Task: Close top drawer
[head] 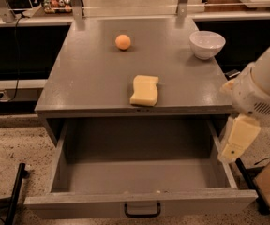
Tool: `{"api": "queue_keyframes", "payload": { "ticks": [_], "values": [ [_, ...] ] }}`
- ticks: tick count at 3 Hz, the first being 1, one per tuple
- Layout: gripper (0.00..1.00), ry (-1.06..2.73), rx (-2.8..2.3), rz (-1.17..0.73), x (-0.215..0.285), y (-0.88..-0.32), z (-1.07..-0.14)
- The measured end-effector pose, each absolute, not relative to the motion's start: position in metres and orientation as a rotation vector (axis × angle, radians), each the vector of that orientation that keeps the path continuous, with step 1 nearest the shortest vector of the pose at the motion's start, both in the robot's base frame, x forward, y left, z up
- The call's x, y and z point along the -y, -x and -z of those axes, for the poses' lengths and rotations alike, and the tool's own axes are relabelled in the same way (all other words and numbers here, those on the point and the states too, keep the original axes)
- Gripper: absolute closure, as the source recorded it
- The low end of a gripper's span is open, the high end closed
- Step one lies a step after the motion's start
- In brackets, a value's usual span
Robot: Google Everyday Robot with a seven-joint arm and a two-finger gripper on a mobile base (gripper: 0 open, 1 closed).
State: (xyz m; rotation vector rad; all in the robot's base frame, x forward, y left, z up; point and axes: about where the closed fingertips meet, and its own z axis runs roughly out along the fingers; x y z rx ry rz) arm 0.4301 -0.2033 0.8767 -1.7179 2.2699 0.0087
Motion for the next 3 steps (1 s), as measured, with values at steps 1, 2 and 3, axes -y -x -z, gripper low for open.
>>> {"api": "queue_keyframes", "payload": {
  "ticks": [1, 2, 3],
  "values": [
    [0.0, 1.712, -2.272, -0.001, 0.204, -0.43, -0.867],
    [0.0, 1.707, -2.323, 0.03, 0.205, -0.432, -0.853],
    [0.0, 1.735, -2.295, 0.054, 0.198, -0.414, -0.826]
  ]
}}
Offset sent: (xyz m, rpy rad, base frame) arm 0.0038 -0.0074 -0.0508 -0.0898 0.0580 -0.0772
